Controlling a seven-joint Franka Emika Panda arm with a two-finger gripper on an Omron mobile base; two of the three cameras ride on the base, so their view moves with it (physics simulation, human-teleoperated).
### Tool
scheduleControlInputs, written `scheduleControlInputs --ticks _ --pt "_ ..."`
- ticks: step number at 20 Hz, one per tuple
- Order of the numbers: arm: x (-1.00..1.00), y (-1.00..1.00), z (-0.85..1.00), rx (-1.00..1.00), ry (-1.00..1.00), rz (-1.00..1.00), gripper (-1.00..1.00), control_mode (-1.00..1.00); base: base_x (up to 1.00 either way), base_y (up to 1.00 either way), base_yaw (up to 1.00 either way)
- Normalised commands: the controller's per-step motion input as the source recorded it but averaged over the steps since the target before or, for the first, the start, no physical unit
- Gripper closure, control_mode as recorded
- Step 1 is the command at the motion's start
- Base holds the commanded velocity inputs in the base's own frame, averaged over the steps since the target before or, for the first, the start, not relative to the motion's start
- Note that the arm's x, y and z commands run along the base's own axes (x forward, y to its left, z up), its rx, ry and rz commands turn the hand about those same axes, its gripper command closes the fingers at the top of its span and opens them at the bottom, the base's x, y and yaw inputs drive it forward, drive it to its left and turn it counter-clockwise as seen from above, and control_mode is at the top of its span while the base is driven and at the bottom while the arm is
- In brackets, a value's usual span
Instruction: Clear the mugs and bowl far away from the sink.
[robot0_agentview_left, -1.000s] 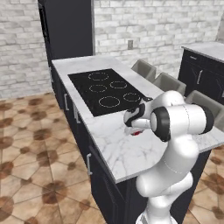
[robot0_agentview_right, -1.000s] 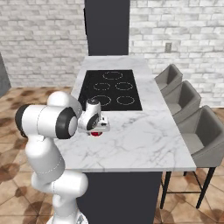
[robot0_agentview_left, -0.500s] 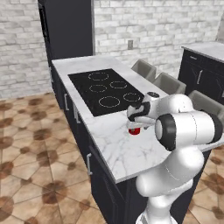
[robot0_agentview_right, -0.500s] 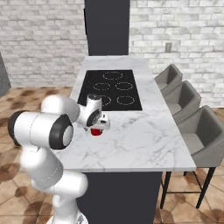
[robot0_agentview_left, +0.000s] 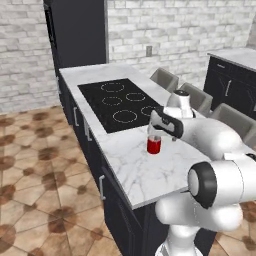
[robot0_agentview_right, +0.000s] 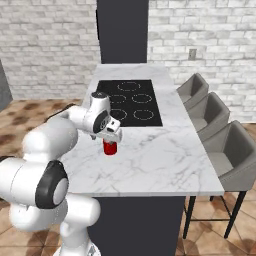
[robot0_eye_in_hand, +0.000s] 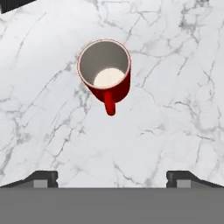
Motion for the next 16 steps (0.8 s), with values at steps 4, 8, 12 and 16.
scheduleControlInputs --ticks 4,8,12,16 --pt "-1.0 0.0 0.8 0.0 -0.04 -0.14 -1.0 -1.0 0.0 0.0 0.0" --pt "-0.95 0.0 0.81 0.0 -0.05 -0.02 -1.0 -1.0 0.0 0.0 0.0" --pt "-1.0 0.0 0.86 0.0 -0.07 0.0 -1.0 -1.0 0.0 0.0 0.0" --pt "-0.9 0.0 0.83 0.0 0.0 0.0 -1.0 -1.0 0.0 0.0 0.0"
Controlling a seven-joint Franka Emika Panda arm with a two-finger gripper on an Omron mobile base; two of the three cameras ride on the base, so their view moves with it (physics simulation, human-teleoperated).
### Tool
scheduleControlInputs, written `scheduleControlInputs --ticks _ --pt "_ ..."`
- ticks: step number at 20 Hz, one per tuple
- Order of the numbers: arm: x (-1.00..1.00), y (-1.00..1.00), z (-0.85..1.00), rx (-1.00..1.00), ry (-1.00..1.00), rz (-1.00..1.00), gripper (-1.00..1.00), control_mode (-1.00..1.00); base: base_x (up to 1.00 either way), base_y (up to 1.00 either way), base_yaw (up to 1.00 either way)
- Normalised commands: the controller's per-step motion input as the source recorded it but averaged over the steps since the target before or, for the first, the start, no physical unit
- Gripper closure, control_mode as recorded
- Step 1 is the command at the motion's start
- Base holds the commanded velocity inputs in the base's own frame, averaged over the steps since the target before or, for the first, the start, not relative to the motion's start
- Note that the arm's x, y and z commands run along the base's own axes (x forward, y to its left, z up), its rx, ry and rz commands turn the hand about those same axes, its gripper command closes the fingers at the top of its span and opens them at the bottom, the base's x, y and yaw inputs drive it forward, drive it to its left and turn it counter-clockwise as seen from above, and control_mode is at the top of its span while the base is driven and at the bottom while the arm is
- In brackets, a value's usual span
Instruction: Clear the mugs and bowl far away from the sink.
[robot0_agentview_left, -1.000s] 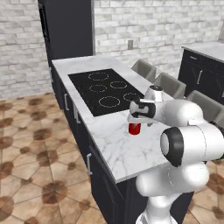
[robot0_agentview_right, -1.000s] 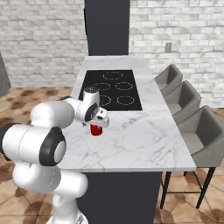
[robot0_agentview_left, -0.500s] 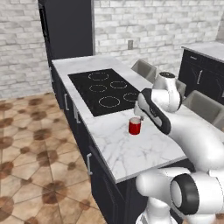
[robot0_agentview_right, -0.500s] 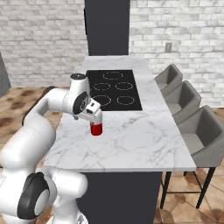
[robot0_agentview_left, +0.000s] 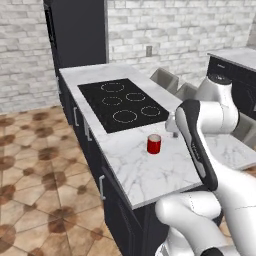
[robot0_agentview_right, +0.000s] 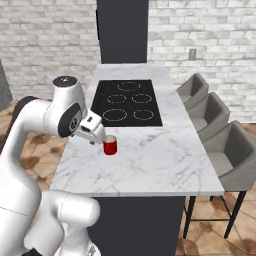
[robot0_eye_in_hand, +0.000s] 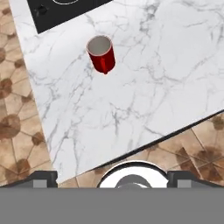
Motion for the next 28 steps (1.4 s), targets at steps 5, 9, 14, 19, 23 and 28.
scheduleControlInputs --ticks 5,9,14,19,23,28 --pt "-0.86 0.0 0.5 -0.01 -0.08 0.02 -1.0 -1.0 0.0 0.0 0.0" --pt "-0.17 0.0 0.04 -0.02 -0.07 0.0 -1.0 1.0 -0.33 -0.14 -0.31" --pt "0.0 0.0 0.0 0.0 0.0 0.0 -1.0 1.0 -0.17 -0.11 -0.84" --pt "0.0 0.0 0.0 0.0 0.0 0.0 -1.0 1.0 0.0 0.0 -1.0" --pt "0.0 0.0 0.0 0.0 0.0 0.0 -1.0 1.0 0.0 0.0 -1.0" --pt "0.0 0.0 0.0 0.0 0.0 0.0 -1.0 1.0 0.0 0.0 -1.0"
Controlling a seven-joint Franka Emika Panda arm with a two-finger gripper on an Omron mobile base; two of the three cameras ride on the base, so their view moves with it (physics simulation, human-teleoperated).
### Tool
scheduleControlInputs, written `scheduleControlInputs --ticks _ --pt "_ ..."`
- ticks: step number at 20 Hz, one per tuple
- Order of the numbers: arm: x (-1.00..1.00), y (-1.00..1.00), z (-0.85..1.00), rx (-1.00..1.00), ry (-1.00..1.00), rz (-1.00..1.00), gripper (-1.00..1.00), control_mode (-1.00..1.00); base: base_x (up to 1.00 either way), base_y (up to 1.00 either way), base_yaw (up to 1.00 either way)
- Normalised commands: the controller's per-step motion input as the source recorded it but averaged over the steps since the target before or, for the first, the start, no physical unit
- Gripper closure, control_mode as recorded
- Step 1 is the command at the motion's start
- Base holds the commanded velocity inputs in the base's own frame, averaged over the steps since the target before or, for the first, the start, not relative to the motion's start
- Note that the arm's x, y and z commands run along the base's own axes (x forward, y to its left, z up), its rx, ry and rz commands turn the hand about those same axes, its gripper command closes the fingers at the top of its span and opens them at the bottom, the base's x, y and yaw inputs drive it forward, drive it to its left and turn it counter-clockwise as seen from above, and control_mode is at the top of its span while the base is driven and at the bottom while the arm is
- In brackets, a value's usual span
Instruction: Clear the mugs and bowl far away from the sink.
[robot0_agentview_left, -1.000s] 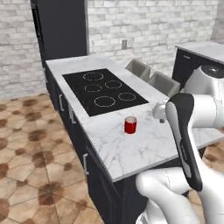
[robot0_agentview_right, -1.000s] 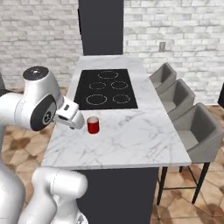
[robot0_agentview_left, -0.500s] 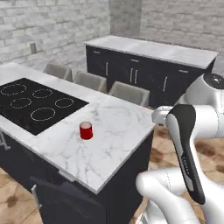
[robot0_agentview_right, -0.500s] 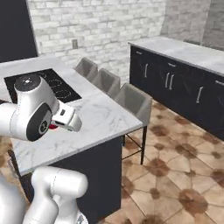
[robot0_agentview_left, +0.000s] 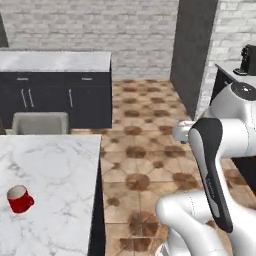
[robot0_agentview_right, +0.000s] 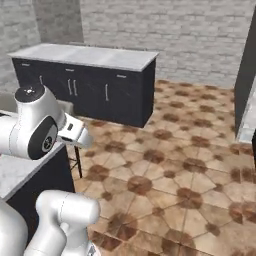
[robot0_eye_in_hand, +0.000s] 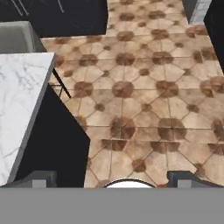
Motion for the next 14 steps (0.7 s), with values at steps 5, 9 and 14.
scheduleControlInputs --ticks 5,9,14 --pt "0.0 0.0 0.0 0.0 0.0 0.0 -1.0 1.0 0.0 0.0 -1.0" --pt "0.0 0.0 0.0 0.0 0.0 0.0 -1.0 1.0 0.0 0.0 -1.0" --pt "0.0 0.0 0.0 0.0 0.0 0.0 -1.0 1.0 0.0 0.0 -1.0"
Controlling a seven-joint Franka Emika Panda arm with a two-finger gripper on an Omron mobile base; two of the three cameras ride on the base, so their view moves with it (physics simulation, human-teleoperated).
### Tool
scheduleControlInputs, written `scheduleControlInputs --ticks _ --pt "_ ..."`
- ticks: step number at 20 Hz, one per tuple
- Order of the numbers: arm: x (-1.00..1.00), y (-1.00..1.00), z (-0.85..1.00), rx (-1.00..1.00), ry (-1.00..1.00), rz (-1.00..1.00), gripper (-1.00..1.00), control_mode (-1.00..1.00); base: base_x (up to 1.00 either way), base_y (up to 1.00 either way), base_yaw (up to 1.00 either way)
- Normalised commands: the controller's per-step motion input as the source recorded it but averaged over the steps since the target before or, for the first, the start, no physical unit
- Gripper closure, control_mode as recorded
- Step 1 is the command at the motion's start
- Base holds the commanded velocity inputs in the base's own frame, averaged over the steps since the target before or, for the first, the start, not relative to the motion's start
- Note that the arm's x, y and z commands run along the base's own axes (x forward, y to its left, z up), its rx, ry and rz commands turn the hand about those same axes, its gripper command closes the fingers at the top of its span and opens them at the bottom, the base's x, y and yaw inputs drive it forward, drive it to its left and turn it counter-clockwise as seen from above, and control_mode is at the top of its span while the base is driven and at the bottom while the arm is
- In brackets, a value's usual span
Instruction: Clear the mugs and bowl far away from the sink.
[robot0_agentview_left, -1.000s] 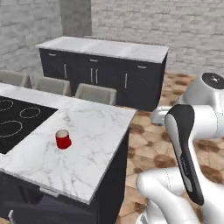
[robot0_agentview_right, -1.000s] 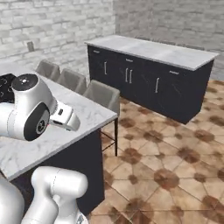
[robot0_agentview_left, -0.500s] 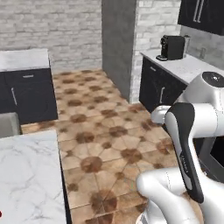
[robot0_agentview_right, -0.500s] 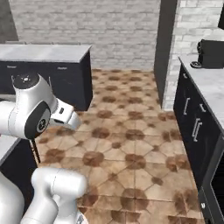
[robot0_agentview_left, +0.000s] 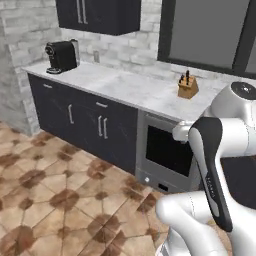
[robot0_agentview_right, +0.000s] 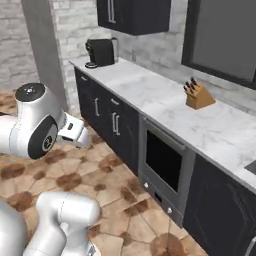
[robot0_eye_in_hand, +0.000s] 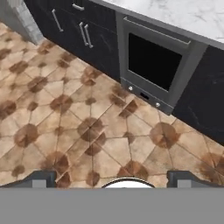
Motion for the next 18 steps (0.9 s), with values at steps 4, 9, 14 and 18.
scheduleControlInputs --ticks 4,9,14,18 --pt "0.0 0.0 0.0 0.0 0.0 0.0 -1.0 1.0 0.0 0.0 -1.0" --pt "0.0 0.0 0.0 0.0 0.0 0.0 -1.0 1.0 0.0 0.0 -1.0" --pt "0.0 0.0 0.0 0.0 0.0 0.0 -1.0 1.0 0.0 0.0 -1.0" --pt "0.0 0.0 0.0 0.0 0.0 0.0 -1.0 1.0 0.23 -0.02 -0.56"
